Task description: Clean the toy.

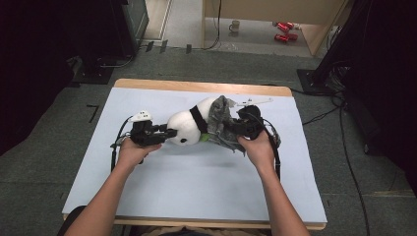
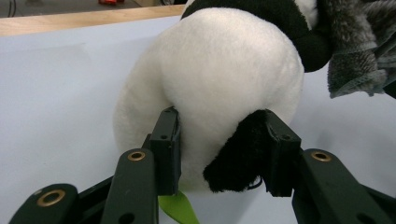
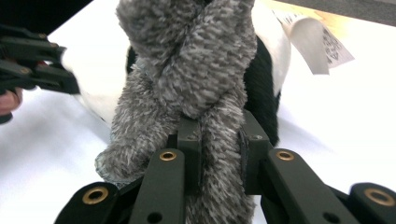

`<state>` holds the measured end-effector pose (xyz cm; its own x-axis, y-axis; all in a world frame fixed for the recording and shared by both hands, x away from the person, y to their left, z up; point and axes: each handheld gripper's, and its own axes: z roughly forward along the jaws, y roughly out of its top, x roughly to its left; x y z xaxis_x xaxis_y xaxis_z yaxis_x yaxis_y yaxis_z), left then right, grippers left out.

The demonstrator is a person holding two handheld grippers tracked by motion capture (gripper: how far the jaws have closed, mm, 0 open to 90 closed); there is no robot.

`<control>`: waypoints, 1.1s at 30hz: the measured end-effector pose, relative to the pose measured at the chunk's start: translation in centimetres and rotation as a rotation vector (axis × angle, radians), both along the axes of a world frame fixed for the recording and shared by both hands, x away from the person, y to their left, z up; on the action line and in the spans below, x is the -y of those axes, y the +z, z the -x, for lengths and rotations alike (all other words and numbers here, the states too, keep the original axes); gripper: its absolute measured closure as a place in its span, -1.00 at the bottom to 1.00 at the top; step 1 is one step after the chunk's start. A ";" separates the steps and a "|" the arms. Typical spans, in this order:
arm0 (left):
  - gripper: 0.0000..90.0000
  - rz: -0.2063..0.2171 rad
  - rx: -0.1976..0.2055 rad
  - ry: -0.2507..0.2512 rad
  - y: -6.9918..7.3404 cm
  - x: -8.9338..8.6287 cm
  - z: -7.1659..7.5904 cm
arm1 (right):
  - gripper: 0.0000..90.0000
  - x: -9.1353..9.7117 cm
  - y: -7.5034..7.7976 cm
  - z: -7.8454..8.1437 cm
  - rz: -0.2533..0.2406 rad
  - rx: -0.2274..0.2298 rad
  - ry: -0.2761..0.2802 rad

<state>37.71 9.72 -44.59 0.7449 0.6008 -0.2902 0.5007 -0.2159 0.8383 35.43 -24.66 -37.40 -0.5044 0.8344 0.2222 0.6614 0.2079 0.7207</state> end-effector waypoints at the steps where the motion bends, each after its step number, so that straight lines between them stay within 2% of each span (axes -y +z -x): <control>1: 0.26 -0.004 0.003 -0.002 0.0 0.0 0.0 | 0.69 0.3 -0.3 0.0 0.002 -0.005 -0.001; 11: 0.25 -0.006 0.005 0.006 0.1 0.2 0.1 | 0.69 3.0 -1.2 0.0 -0.023 -0.016 -0.030; 16: 0.26 0.003 -0.004 0.012 0.1 -0.1 0.0 | 0.69 5.2 -1.3 0.0 -0.010 -0.028 -0.090; 20: 0.26 -0.007 -0.002 0.017 0.2 0.0 0.2 | 0.69 6.0 -0.7 0.0 -0.033 -0.018 -0.098; 24: 0.27 -0.004 -0.004 0.026 0.3 0.1 0.2 | 0.69 5.4 0.5 0.2 -0.047 0.007 -0.079; 28: 0.32 0.015 -0.021 0.027 0.3 0.1 0.1 | 0.69 4.1 1.8 0.5 -0.066 0.035 -0.029; 33: 0.33 -0.010 -0.022 0.027 0.7 0.4 0.0 | 0.69 1.4 3.0 0.3 -0.081 0.053 0.028</control>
<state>37.74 9.30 -43.92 0.7221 0.6233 -0.3001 0.5244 -0.2103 0.8251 35.17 -26.04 -34.43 -0.5404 0.7999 0.2611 0.6167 0.1654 0.7697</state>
